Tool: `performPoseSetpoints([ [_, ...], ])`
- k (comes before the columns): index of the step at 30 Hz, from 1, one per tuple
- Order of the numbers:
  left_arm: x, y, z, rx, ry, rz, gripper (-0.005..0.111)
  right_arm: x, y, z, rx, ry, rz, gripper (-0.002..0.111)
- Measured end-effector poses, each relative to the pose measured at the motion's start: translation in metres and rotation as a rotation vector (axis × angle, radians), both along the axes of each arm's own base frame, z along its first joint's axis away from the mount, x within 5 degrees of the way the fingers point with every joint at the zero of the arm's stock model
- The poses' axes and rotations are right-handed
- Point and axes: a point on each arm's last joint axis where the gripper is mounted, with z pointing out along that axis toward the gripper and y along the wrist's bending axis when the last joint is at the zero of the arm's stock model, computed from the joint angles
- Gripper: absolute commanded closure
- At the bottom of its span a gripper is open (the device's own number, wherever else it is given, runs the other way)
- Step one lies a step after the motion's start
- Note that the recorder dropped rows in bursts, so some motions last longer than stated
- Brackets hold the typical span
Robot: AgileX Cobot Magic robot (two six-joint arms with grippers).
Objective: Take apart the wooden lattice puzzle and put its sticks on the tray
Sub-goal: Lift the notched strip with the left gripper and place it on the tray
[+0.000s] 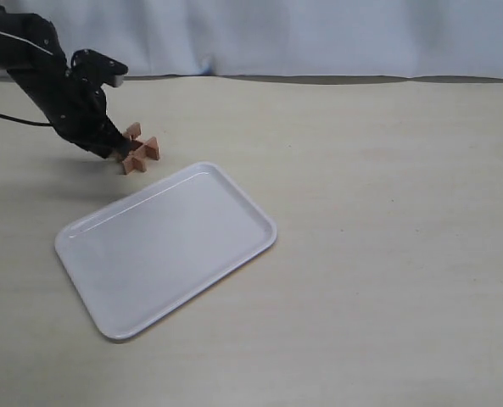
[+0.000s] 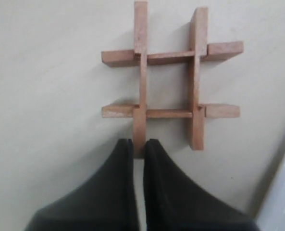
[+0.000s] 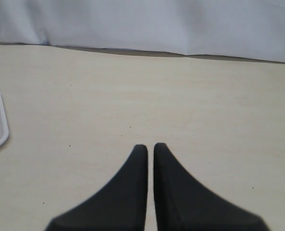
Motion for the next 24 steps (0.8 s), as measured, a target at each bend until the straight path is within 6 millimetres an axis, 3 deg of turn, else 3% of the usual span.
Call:
performPoseSetpoints([
  [10,-0.01,-0.002,0.048,-0.047,-0.045,0.001,0.107,0.0,0.0,0.0,0.0,0.0,0.0,0.104],
  [17,-0.021,-0.013,0.081,-0.162,-0.078,-0.096,0.107,0.0,0.0,0.0,0.0,0.0,0.0,0.104],
  [20,-0.028,-0.024,0.091,-0.176,-0.079,-0.165,0.107,0.0,0.0,0.0,0.0,0.0,0.0,0.104],
  [24,-0.041,-0.053,0.093,-0.17,-0.049,-0.286,0.107,0.0,0.0,0.0,0.0,0.0,0.0,0.104],
])
